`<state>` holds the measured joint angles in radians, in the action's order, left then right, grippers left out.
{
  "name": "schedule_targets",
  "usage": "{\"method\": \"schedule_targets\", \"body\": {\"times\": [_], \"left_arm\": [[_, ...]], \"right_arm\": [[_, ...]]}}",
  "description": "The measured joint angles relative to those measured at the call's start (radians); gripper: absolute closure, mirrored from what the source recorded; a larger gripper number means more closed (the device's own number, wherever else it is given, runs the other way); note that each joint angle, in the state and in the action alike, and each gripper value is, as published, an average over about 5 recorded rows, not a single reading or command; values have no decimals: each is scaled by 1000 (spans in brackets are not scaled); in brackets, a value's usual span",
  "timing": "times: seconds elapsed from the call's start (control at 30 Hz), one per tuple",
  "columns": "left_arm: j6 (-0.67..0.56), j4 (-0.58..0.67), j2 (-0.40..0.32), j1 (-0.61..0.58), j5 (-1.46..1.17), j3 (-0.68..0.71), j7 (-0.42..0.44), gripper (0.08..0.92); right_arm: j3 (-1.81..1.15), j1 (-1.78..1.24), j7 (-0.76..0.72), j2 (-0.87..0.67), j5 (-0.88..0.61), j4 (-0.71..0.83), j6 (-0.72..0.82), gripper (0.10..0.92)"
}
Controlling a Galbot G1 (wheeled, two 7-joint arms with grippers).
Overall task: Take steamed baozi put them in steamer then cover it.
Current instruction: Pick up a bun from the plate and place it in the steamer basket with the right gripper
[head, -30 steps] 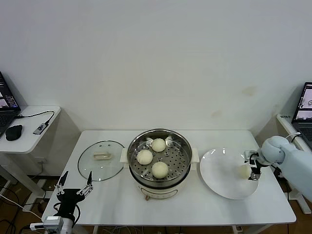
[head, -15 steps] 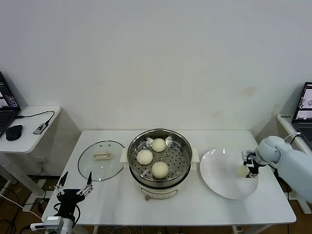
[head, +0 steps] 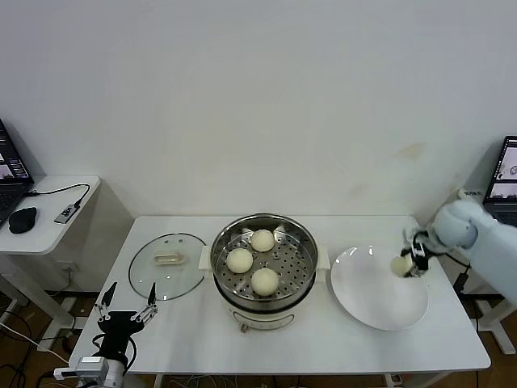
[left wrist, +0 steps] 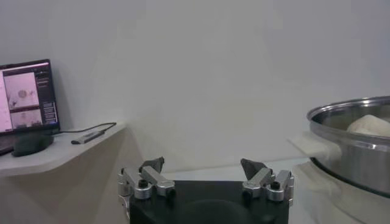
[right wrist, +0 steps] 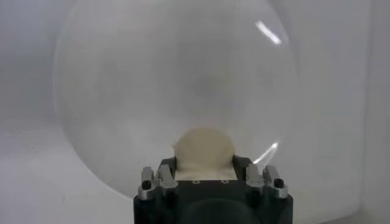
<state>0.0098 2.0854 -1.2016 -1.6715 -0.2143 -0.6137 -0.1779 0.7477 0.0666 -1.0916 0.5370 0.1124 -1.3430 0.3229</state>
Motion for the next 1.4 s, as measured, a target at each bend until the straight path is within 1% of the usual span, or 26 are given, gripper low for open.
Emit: {"method": "schedule_targets", "body": {"times": [0.2, 0.4, 0.57, 0.73, 1.03, 1.4], "left_arm": [[3, -2, 6, 9, 0, 7, 0, 177], [4, -9, 8, 11, -3, 8, -1, 177], [3, -12, 4, 11, -5, 2, -2, 177], [3, -10, -6, 11, -4, 0, -3, 177], [2, -3, -21, 10, -3, -3, -3, 177], [1, -4, -24, 9, -3, -5, -2, 177]], "right_arm": [[167, 235, 25, 26, -151, -77, 69, 426], [315, 427, 88, 96, -334, -160, 181, 423], [394, 509, 146, 175, -477, -202, 263, 423], [443, 541, 196, 257, -572, -216, 316, 423], [508, 522, 248, 385, -637, -198, 364, 423], [525, 443, 262, 448, -596, -152, 388, 423]]}}
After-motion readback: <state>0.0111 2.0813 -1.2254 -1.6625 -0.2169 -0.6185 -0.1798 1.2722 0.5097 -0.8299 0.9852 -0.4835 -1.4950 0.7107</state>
